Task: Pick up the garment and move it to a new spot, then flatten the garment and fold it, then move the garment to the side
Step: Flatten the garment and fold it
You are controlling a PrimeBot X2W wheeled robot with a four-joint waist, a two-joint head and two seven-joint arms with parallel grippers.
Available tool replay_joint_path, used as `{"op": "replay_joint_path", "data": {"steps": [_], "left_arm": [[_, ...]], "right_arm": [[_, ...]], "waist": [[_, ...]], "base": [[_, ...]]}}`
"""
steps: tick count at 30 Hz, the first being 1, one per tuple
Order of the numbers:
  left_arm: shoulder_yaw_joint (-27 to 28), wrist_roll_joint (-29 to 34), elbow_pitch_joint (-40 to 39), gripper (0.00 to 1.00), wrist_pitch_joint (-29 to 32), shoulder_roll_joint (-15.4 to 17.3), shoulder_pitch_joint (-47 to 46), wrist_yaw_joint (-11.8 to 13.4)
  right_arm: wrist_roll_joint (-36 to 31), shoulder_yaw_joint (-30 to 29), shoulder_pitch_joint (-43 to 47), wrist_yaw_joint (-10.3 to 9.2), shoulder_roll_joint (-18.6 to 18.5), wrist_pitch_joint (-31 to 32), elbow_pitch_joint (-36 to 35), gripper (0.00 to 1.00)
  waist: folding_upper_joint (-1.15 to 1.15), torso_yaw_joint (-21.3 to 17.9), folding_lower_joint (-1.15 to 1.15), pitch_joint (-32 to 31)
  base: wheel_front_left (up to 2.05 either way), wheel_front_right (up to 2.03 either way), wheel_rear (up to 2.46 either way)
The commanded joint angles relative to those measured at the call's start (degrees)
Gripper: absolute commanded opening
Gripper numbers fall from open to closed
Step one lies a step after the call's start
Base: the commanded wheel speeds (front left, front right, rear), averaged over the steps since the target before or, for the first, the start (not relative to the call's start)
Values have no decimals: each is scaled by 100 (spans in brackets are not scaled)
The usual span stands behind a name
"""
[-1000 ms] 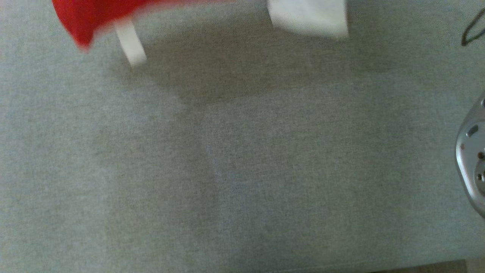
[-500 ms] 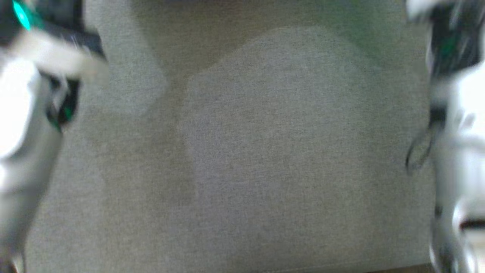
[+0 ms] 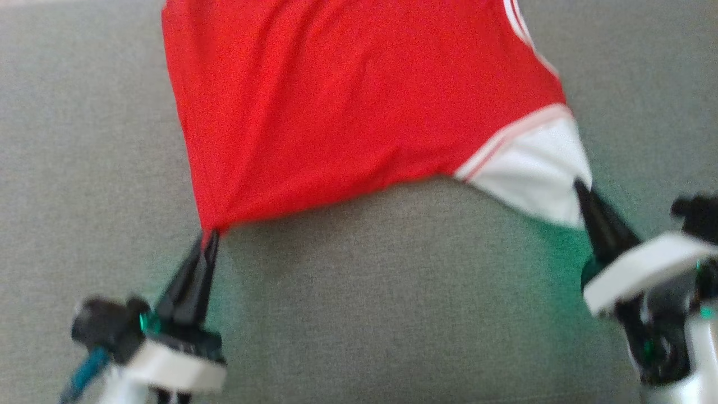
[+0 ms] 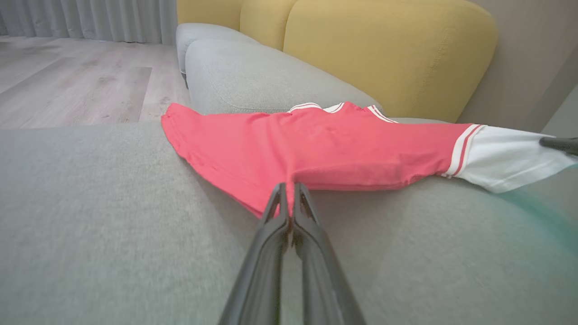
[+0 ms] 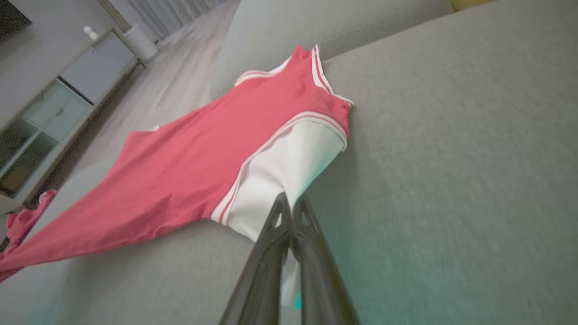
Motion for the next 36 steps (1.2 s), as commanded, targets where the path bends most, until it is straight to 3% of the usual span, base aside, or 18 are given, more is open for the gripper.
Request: {"op": "replay_joint_path", "data": {"steps": [1,7,15,21,29,36], "left_arm": [[293,84,-383,0,-30,21,307,67],[707,-21,-1282,0,-30,-138,1840,267],[562,-252,-1968,0,336,13,2666,275],[617,-592,-2182,0,899,196,2294,216],[709,-1318,-1974,0,1706,524,1176,62],[792,-1642,-1525,0,2132,680,270,30]], "right_arm": [[-138,73,377,44,-2,148,-499,0],[-174,-308,1995,44,149,853,-1673,0],[-177,-476,2931,44,151,1418,-2459,0],[-203,-388,2035,44,-3,1867,-2389,0],[-58,-285,311,44,-259,2691,-1634,0],[-248,-122,-1041,44,-411,2870,-891,0]], "waist": [[0,50,2,-245],[0,77,2,-524],[0,63,2,-527],[0,58,2,-370],[0,217,2,-75],[0,282,2,241]], "base": [[0,0,0],[0,0,0],[0,0,0],[0,0,0],[0,0,0],[0,0,0]]}}
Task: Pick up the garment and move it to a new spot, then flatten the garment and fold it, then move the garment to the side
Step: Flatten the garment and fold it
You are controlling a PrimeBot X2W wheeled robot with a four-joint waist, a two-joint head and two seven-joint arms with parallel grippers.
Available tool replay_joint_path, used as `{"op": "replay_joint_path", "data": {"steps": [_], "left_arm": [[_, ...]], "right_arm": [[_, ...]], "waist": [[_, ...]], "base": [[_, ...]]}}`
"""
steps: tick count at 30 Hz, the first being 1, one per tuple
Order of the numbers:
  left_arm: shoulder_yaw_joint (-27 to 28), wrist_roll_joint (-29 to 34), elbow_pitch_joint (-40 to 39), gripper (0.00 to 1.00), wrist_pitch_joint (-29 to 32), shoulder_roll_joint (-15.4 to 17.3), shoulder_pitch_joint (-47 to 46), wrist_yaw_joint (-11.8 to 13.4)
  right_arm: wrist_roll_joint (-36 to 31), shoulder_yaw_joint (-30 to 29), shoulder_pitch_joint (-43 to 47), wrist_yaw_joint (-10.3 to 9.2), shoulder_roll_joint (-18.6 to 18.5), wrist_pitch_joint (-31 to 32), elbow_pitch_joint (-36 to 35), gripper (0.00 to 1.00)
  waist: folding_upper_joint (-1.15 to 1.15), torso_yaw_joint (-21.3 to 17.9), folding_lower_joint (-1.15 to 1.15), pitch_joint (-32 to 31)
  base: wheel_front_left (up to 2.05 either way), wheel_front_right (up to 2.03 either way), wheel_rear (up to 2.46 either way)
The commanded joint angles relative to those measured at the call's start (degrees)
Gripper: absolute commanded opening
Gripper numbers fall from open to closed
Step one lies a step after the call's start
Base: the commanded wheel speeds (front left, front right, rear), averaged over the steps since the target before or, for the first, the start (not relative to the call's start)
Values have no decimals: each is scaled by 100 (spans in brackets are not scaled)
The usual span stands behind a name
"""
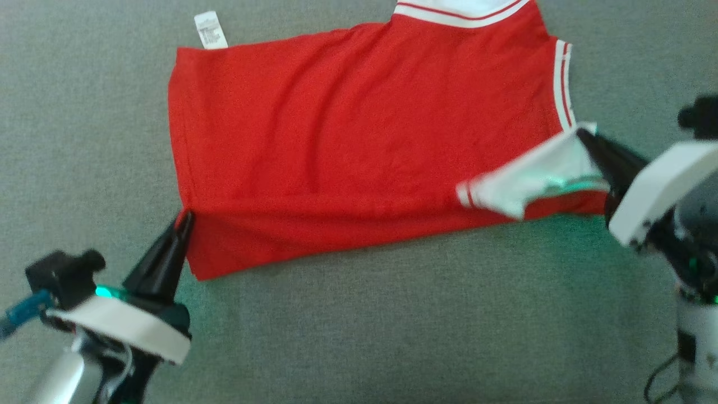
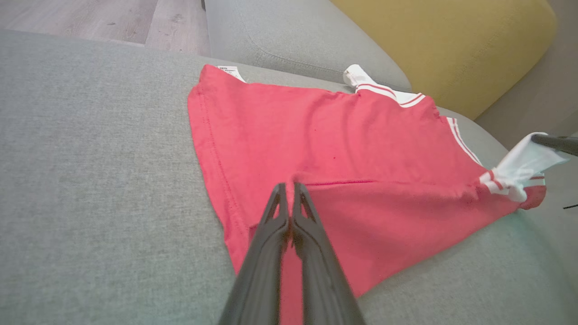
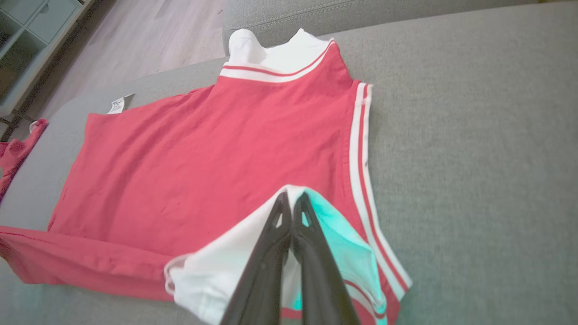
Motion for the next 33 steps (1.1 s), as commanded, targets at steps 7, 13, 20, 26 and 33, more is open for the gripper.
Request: {"op": "replay_joint_path", "data": {"steps": [7,13,20,26,33], "left_arm": [[12,-84,310,0,206,144,-882,-57],[-37,-39,694,100,148,69,-996,32],[188,-179,464,100,35,121,-430,311],[62,-167,96,100,104,-40,-71,601],[-123,19,359,100,97,-170,-201,713]], "right_arm": [[-233,473,-980,44,-238,-68,580,0],[-352,609,-1007,44,-408,-431,727,100],[-545,712,-475,44,-975,-587,250,100],[-753,602,163,44,-1157,-598,14,100],[-1093,682,148,44,-922,-794,279,100]], "waist": [[0,119,-2,314],[0,113,-2,330],[0,-6,-2,252],[0,-3,-2,488],[0,22,-2,713]], "base": [[0,0,0],[0,0,0],[0,0,0],[0,0,0],[0,0,0]]}}
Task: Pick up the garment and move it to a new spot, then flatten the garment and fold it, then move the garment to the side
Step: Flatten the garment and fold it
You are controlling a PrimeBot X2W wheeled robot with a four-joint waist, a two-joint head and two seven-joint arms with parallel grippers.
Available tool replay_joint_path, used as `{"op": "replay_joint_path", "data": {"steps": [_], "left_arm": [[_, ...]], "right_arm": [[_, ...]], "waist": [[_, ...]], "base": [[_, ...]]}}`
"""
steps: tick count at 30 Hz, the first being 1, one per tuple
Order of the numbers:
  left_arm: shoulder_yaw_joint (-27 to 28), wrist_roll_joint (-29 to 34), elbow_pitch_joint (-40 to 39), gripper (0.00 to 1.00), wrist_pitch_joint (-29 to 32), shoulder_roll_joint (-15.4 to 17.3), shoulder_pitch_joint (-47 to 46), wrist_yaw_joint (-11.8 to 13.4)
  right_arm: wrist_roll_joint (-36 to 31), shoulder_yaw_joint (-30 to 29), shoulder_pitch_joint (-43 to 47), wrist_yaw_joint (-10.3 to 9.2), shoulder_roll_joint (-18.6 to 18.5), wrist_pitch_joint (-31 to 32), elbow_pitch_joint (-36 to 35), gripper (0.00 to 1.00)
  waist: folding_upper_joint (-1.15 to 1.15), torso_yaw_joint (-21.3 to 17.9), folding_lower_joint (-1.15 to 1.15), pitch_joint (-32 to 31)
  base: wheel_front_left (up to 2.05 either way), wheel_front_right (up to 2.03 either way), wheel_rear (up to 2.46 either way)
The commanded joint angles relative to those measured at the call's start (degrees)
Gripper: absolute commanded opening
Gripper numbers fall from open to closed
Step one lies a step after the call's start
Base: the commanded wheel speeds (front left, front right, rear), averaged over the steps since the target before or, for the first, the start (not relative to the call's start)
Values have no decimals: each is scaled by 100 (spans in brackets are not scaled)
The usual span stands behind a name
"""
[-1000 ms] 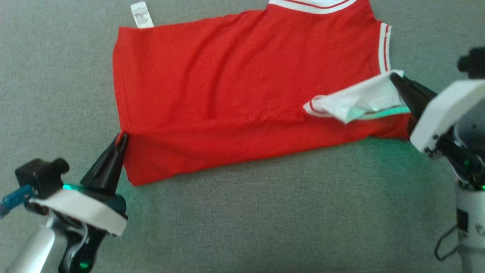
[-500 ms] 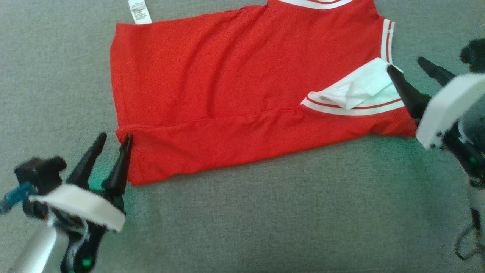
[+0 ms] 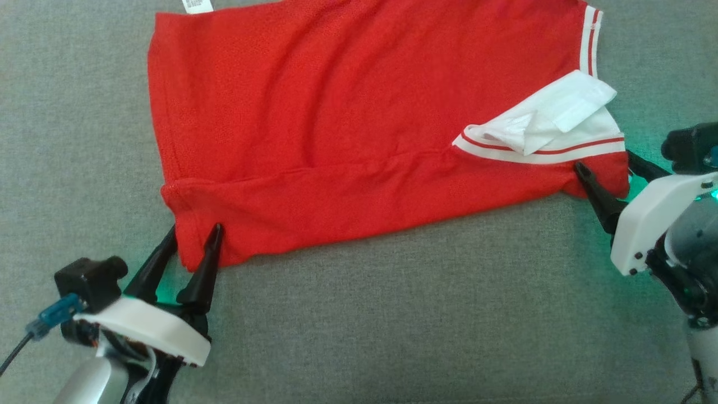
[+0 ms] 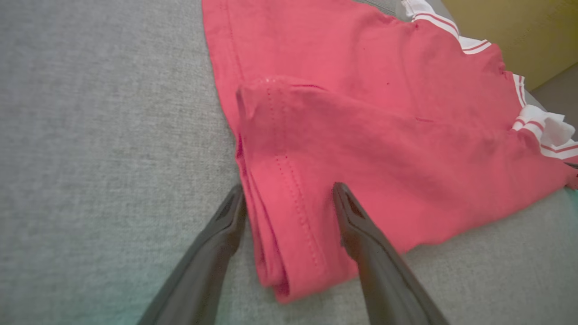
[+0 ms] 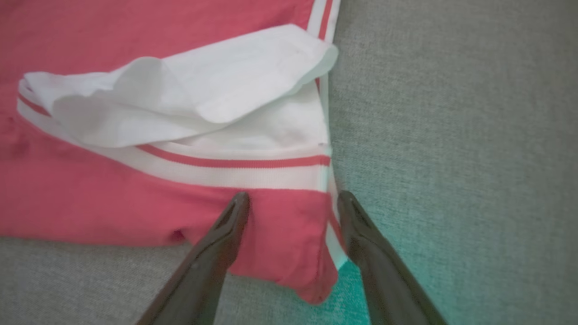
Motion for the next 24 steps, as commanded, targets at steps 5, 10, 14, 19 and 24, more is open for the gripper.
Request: {"op": "replay_joint_path", "data": {"steps": [5,10,14,19,24], "left_arm": [[57,18,141,100,131,61,-110,42],[-45,-6,217,100,173,23,-99,-5],[-167,-33,217,100,225,-36,-60,-50],[-283,-68,289,95,300,-49,21,-98],[-302,-125,399,0,332,6,2,-199]], "right_arm": [[-57,136,-151,44,-76,-34,-45,100],[-47,119,-134,44,-78,-11,23,100],[-7,173,-68,44,-93,34,46,100],[90,241,35,44,-131,119,41,100],[266,224,83,44,-108,204,108,0]], "waist": [[0,20,0,0],[0,12,0,-43],[0,-12,0,-70],[0,-45,0,-123],[0,-49,0,-213]], "base": [[0,0,0],[0,0,0],[0,0,0],[0,0,0],[0,0,0]]}}
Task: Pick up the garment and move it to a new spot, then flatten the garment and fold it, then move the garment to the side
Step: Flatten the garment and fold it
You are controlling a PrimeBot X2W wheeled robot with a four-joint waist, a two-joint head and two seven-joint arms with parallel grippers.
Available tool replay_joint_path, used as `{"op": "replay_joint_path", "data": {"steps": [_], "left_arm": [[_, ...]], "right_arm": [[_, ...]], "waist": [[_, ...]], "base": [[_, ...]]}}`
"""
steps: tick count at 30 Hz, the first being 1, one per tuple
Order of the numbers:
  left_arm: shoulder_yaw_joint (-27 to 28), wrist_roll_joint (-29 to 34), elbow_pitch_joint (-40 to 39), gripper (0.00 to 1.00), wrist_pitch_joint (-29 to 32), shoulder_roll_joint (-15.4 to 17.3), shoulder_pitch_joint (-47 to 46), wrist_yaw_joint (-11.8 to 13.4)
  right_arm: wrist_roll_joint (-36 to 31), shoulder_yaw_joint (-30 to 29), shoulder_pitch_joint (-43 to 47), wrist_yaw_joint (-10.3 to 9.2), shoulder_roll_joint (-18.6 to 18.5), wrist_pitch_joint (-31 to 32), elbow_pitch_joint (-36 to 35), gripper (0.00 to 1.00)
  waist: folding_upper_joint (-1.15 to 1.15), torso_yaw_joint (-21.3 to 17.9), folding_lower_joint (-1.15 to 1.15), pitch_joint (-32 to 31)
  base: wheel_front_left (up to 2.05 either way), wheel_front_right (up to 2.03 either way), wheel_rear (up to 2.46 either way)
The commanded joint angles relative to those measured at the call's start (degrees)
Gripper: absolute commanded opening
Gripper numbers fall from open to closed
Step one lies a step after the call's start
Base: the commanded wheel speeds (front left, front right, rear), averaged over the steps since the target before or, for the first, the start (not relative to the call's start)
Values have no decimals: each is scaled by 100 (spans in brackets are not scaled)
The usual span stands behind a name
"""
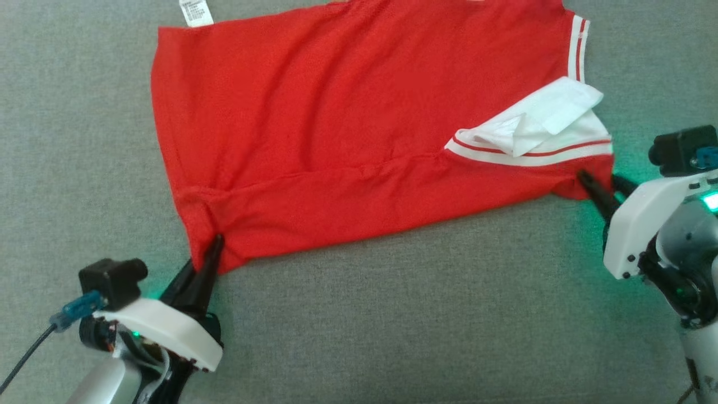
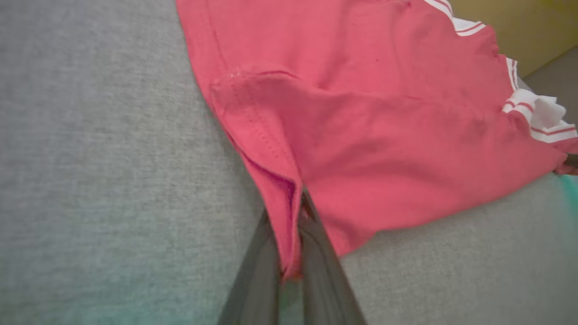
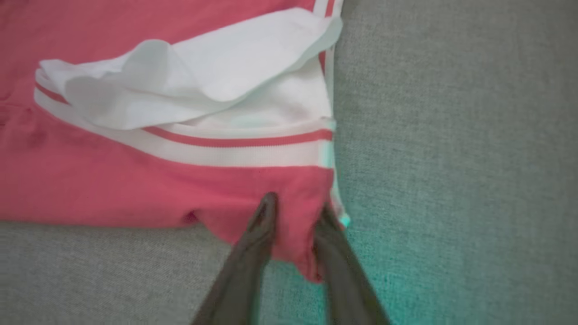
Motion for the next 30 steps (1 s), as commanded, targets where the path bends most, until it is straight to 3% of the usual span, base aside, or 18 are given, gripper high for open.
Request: {"op": "replay_joint_path", "data": {"steps": [1,9,15,20,21,22,23,26,30], "left_arm": [[-36,-109,76,0,194,99,140,-71],[172,-367,-472,0,474,524,427,-87],[349,-765,-1712,0,825,963,1363,109],[319,-816,-1850,0,797,932,1801,291],[270,-781,-1794,8,770,881,1818,311],[214,-772,-1735,34,751,811,1822,321],[164,-750,-1669,100,720,748,1809,321],[51,-732,-1529,100,685,604,1768,321],[151,-636,-1514,100,599,649,1711,402]], "right_arm": [[184,57,154,44,-91,83,-101,0],[730,-386,454,44,-408,520,-491,0],[1447,-994,1410,44,-868,1577,-1516,0],[1701,-1223,2029,44,-918,1884,-1912,0],[1672,-1200,2084,44,-917,1868,-1912,0],[1632,-1169,2111,44,-909,1818,-1903,44],[1590,-1133,2123,44,-895,1758,-1897,100],[1401,-975,2168,44,-958,1624,-1907,100],[1448,-1023,2194,44,-1008,1515,-2110,100]], "waist": [[0,8,-1,-83],[0,35,-1,-434],[0,-12,-1,-541],[0,-41,-1,-437],[0,-45,-1,-415],[0,-46,-1,-399],[0,-48,-1,-384],[0,-33,-1,-370],[0,9,-1,-393]], "base": [[0,0,0],[0,0,0],[0,0,0],[0,0,0],[0,0,0],[0,0,0],[0,0,0],[0,0,0],[0,0,0]]}}
